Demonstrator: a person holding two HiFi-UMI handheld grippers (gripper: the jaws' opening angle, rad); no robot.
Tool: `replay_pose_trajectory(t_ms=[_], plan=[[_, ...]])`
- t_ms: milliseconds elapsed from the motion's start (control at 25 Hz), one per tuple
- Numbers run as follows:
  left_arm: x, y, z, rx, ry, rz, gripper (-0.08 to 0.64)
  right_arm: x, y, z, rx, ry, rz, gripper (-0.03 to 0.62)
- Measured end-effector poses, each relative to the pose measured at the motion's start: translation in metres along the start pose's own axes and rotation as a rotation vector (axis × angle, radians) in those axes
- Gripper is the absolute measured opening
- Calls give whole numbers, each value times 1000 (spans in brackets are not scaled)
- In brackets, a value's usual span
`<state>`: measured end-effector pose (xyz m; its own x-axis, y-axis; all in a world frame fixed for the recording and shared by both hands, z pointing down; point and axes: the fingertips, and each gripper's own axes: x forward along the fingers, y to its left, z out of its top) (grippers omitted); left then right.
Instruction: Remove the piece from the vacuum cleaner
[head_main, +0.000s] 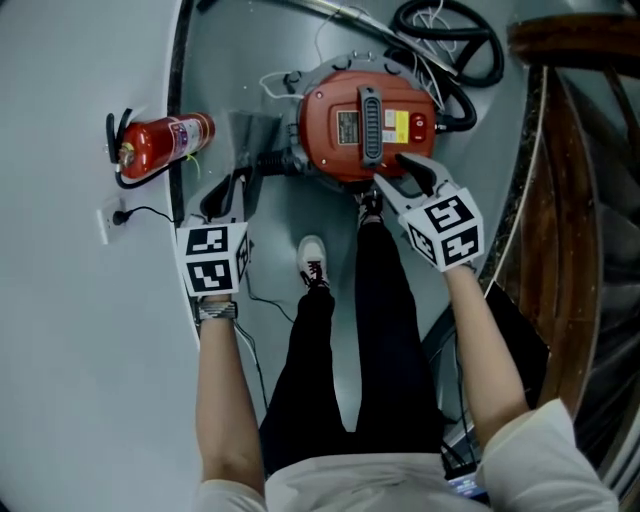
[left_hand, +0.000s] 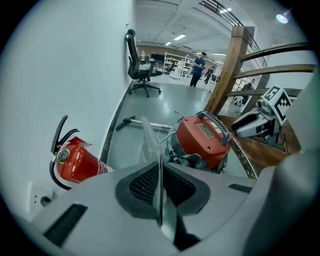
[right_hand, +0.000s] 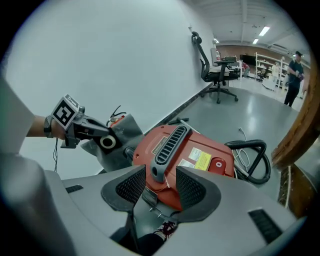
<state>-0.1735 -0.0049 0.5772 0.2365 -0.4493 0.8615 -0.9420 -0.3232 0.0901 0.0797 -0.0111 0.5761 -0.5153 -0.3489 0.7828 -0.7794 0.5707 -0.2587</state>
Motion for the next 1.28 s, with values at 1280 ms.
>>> replay_pose_trajectory(t_ms=[1280], plan=[[-303, -66, 170, 287, -338, 1, 28, -313, 121, 210, -424, -249, -141, 34]])
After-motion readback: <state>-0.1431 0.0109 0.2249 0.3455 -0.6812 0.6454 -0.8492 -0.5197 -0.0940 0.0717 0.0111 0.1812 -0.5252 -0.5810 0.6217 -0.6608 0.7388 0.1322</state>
